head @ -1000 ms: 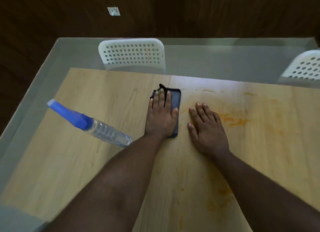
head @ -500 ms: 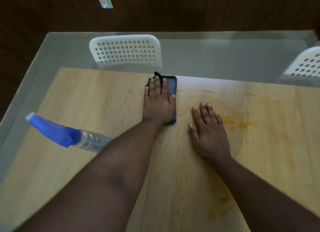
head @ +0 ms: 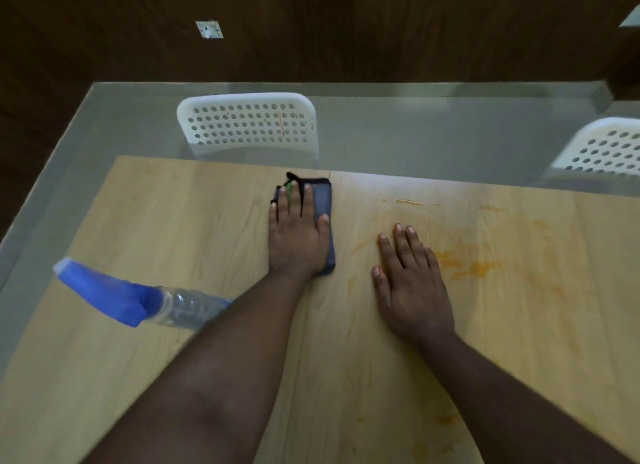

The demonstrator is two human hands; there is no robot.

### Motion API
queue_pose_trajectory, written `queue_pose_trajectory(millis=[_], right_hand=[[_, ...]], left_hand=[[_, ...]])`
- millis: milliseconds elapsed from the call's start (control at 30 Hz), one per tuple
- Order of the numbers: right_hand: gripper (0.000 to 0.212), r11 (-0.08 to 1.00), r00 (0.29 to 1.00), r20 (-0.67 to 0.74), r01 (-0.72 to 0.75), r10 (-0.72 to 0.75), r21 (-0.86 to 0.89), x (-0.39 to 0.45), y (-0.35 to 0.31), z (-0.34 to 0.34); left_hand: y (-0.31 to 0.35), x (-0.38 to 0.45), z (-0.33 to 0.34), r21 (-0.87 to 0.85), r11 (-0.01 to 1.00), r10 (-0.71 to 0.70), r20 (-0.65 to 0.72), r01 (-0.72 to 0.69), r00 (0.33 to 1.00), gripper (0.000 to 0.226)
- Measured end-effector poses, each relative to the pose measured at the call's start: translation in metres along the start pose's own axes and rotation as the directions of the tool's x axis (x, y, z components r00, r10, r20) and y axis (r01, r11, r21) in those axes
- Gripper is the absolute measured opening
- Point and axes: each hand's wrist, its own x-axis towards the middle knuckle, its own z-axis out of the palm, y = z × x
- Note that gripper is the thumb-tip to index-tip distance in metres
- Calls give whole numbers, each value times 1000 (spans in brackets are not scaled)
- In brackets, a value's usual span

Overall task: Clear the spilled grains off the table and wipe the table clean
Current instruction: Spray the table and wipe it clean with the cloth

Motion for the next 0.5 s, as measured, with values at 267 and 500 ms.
queue_pose_trajectory(millis=[267, 500], right_hand=[[64, 1000, 1000, -12, 3, -3, -13, 1, 5, 5], [65, 1000, 1000, 11, -1, 1, -6, -1, 0, -2]], left_hand=[[50, 31, 3, -2, 985, 175, -6, -175, 984, 70], [8, -34, -2, -29, 990, 136, 40, -135, 990, 72]])
